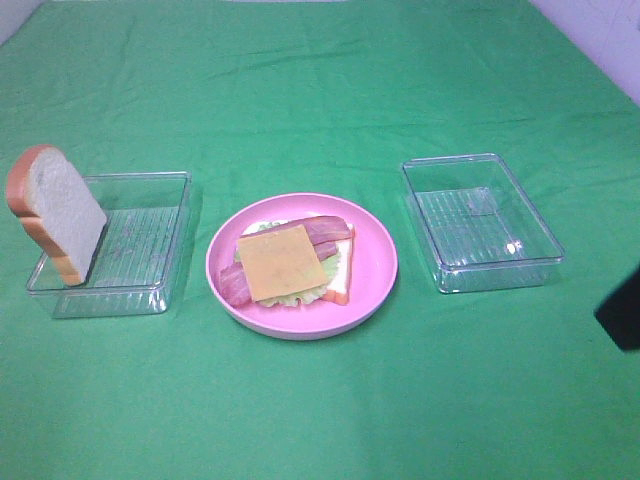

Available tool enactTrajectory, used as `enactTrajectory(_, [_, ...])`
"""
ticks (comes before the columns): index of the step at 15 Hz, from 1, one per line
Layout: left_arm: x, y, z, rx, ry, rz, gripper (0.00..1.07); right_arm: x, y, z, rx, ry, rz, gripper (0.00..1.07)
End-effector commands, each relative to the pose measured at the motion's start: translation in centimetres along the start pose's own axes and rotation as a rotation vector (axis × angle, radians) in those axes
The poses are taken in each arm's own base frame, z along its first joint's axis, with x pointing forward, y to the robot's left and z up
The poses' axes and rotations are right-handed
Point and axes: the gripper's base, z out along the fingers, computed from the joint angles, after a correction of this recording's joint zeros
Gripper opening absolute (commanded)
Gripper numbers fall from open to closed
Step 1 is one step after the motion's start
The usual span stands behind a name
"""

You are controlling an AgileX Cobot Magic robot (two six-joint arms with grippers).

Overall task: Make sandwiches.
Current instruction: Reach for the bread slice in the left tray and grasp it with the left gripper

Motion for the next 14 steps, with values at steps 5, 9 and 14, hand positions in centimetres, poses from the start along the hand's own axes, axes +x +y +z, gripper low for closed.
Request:
enactTrajectory(5, [0.0,0.0,-0.1,0.001,-0.017,-0.001,0.67,9.6,-0.3,0.6,0.120,-0.218,-0.070,0.71])
enactTrajectory(9, [0.0,0.1,-0.1,-0.006,-0.019,0.004,0.67,14.5,0.4,-0.4,0.160,-0.516,-0.171,0.70])
enactTrajectory(14, [-0.2,0.5,-0.1,-0.051,-0.033,0.017,0.67,16.4,0.5,-0.5,0.179,-0.701,-0.176,0.70])
